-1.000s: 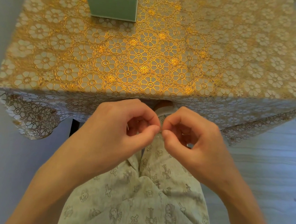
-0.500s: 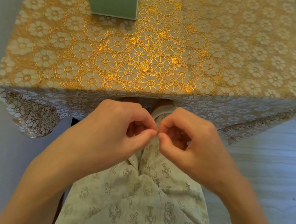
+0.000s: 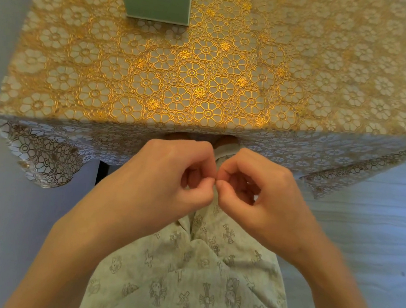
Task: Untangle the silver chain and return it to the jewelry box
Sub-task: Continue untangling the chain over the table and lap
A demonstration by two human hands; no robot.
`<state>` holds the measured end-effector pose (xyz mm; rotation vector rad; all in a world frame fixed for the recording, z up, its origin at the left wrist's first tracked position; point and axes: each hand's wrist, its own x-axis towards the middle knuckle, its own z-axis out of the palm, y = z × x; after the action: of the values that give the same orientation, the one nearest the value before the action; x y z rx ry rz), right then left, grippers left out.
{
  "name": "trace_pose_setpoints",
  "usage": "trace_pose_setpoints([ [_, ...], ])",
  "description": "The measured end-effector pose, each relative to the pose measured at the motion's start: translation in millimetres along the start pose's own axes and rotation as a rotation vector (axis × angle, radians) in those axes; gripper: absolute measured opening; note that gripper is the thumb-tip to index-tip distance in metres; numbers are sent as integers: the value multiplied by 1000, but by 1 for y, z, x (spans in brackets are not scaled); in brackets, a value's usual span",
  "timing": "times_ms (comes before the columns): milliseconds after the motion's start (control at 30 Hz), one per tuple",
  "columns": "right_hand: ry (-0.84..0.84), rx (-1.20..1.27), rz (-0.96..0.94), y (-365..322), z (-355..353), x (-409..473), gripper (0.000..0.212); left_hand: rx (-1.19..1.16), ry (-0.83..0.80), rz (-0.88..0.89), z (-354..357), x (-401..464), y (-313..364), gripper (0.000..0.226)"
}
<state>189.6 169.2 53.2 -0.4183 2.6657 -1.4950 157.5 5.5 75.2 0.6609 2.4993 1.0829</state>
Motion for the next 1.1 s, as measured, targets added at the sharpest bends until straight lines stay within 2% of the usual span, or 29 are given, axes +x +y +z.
trace_pose_setpoints([
  [200,-7,28,28,-1,-3,1,11,-139,2,-16,-6,1,-2,14],
  [400,-39,20,11,-1,-3,1,5,-210,-42,-68,-6,2,-4,8],
  [700,-42,57,42,-1,-1,0,8,-257,-113,-82,-11,2,-3,4],
  [1000,-43,-8,5,0,1,0,6,-233,-128,-76,-9,4,-7,11],
  [1100,-23,6,-1,1,2,1,4,-290,-129,-77,-7,4,-8,10],
])
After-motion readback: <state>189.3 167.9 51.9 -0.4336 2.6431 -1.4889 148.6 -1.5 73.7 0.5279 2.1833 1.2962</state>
